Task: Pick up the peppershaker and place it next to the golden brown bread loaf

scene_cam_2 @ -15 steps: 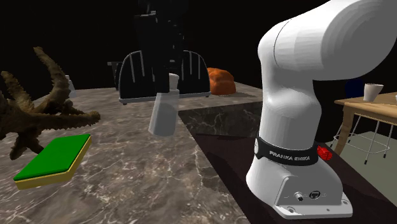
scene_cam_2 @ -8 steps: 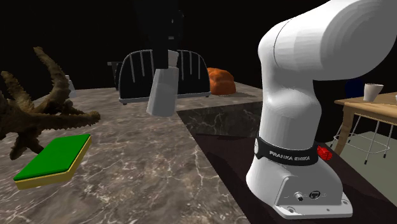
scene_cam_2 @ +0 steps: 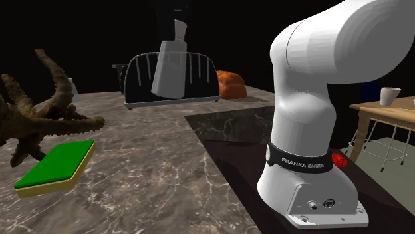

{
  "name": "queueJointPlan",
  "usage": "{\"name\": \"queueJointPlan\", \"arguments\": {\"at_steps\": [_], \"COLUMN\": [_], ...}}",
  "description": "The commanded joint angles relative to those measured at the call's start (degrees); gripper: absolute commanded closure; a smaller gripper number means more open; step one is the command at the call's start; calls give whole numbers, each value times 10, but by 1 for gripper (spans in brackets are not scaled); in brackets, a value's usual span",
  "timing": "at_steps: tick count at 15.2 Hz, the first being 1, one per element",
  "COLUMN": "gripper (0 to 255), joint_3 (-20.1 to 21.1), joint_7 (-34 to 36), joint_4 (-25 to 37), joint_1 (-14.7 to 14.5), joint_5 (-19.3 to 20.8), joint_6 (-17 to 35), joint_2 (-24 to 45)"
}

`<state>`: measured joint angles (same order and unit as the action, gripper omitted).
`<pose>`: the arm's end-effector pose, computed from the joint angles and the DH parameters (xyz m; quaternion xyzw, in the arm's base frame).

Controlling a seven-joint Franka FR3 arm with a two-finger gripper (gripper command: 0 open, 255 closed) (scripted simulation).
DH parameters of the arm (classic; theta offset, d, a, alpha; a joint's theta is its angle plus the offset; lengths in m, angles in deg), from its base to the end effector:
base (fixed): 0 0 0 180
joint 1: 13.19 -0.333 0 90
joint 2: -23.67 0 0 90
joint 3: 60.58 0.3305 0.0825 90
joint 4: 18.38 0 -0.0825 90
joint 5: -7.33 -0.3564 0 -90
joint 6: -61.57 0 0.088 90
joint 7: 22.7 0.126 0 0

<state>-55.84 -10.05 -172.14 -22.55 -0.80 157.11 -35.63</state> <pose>0.2001 0.0710 0.5021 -0.9993 0.0135 -0.0012 0.0362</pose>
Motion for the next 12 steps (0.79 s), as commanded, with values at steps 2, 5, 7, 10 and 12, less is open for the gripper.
{"name": "queueJointPlan", "arguments": {"at_steps": [2,5,7,10,12], "gripper": [255,255,255,255,255], "joint_3": [-2,-4,-5,-20,-48], "joint_7": [1,2,4,-7,-32], "joint_4": [26,51,69,81,73], "joint_1": [1,2,2,7,17], "joint_5": [2,4,5,17,41], "joint_6": [-19,-39,-52,-72,-87], "joint_2": [7,13,17,11,-11]}}
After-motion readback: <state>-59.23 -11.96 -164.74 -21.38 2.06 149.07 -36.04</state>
